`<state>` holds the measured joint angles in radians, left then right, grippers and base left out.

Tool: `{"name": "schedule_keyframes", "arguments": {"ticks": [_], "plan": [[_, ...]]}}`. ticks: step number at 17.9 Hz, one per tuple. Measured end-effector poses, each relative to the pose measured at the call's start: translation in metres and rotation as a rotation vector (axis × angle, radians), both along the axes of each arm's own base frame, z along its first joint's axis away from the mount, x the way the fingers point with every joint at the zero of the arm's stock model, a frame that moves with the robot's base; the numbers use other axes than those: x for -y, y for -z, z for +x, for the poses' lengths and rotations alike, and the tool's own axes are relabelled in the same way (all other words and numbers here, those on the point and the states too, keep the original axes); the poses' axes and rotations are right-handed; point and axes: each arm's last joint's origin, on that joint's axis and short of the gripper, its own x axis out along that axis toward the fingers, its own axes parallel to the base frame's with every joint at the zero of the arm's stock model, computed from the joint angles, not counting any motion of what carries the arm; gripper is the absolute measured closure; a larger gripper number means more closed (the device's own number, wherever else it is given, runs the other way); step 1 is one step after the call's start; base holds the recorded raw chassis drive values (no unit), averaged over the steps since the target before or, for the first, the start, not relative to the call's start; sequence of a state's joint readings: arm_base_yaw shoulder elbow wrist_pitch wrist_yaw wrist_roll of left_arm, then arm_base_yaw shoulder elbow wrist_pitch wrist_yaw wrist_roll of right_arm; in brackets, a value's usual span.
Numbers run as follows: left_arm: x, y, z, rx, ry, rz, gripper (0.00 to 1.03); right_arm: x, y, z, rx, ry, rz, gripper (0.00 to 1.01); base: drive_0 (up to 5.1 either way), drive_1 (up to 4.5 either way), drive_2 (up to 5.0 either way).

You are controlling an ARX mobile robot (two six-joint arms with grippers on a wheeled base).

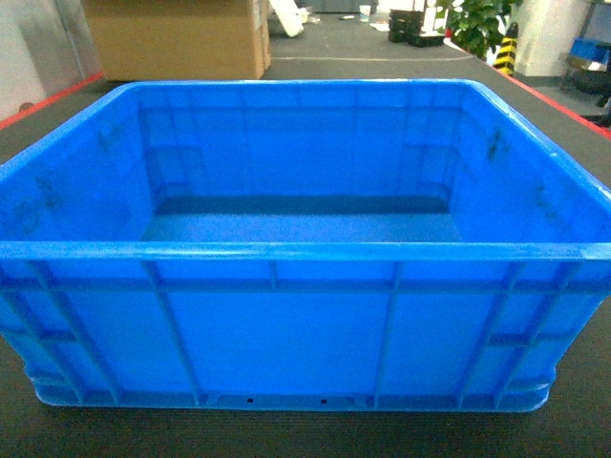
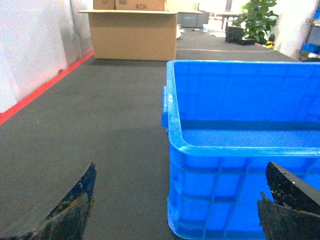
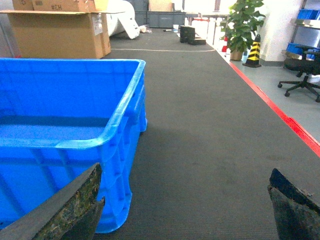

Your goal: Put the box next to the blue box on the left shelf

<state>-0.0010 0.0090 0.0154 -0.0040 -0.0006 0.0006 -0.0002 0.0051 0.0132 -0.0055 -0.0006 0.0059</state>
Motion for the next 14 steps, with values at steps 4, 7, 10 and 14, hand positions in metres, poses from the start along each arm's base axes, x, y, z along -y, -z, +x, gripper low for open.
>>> {"name": "schedule_keyframes", "arguments": {"ticks": [4,7,10,14], "plan": [[0.0,0.0,0.0,0.0,0.0,0.0,0.05,0.0,0.0,0.0,0.0,0.0,0.0,0.03,0.0,0.0,0.0],[0.0,0.0,0.0,0.0,0.0,0.0,0.05,0.0,0.0,0.0,0.0,0.0,0.0,0.03,0.0,0.0,0.0],[0.0,0.0,0.0,0.0,0.0,0.0,0.05,0.0,0.0,0.0,0.0,0.0,0.0,0.03,0.0,0.0,0.0],[0.0,0.0,0.0,0.0,0.0,0.0,0.05,0.0,0.0,0.0,0.0,0.0,0.0,0.03,0.0,0.0,0.0]]}}
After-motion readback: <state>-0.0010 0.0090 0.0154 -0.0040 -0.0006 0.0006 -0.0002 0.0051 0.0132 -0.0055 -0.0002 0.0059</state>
